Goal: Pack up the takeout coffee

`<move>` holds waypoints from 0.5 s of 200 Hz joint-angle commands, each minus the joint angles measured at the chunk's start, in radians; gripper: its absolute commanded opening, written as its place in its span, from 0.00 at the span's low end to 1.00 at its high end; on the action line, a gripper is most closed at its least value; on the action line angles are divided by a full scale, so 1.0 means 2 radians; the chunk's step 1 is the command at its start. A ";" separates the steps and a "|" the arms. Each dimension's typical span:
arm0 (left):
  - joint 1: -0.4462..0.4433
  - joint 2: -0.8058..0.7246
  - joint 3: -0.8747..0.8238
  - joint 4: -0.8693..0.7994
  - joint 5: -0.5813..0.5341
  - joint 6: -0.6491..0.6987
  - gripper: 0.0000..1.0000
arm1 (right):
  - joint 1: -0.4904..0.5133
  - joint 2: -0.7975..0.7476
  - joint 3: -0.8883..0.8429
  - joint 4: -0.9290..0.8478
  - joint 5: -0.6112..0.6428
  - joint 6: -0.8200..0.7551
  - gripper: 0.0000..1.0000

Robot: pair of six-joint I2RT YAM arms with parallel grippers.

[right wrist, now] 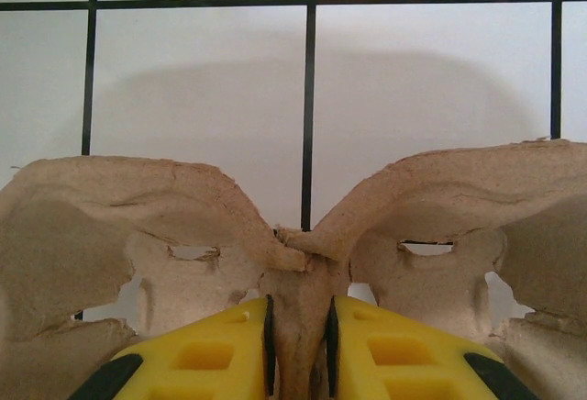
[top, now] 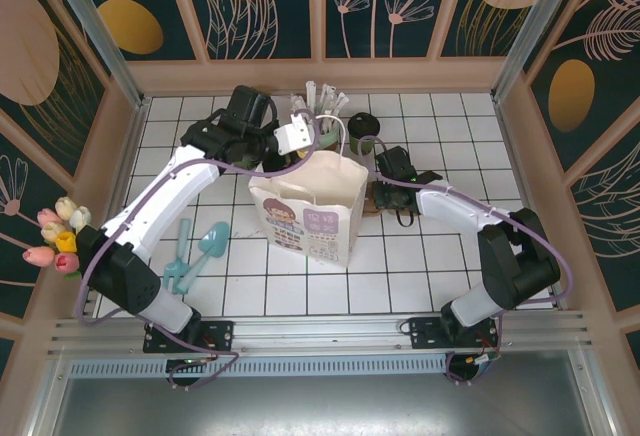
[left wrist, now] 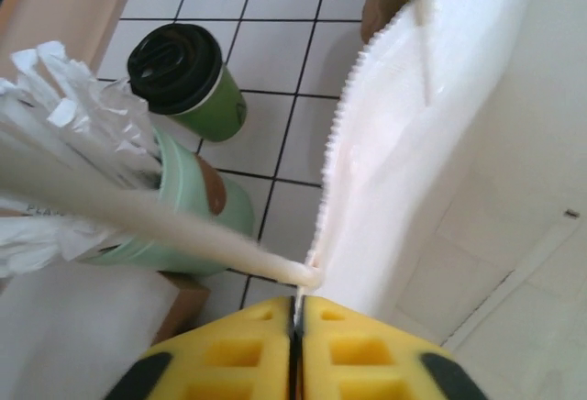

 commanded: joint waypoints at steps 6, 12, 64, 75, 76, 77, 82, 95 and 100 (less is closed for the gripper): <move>0.004 -0.033 -0.032 0.022 -0.027 -0.057 0.05 | 0.004 -0.023 0.008 -0.019 0.002 0.012 0.23; 0.004 -0.038 -0.041 0.022 -0.031 -0.068 0.04 | 0.004 -0.023 0.007 -0.020 0.005 0.013 0.23; 0.004 -0.076 -0.087 0.042 -0.111 -0.183 0.00 | -0.010 -0.021 -0.003 -0.037 0.022 -0.003 0.24; 0.004 -0.077 -0.083 0.041 -0.133 -0.216 0.00 | -0.014 -0.021 -0.004 -0.039 0.027 -0.006 0.24; 0.004 -0.077 -0.083 0.041 -0.135 -0.219 0.00 | -0.015 -0.021 -0.005 -0.040 0.027 -0.007 0.24; 0.004 -0.077 -0.082 0.041 -0.137 -0.223 0.00 | -0.015 -0.021 -0.005 -0.040 0.028 -0.008 0.23; 0.004 -0.077 -0.082 0.042 -0.151 -0.239 0.00 | -0.018 -0.022 -0.006 -0.040 0.029 -0.009 0.23; 0.004 -0.075 -0.077 0.039 -0.176 -0.282 0.00 | -0.028 -0.021 -0.008 -0.040 0.029 -0.013 0.24; 0.004 -0.075 -0.075 0.036 -0.184 -0.298 0.00 | -0.031 -0.021 -0.010 -0.040 0.028 -0.015 0.23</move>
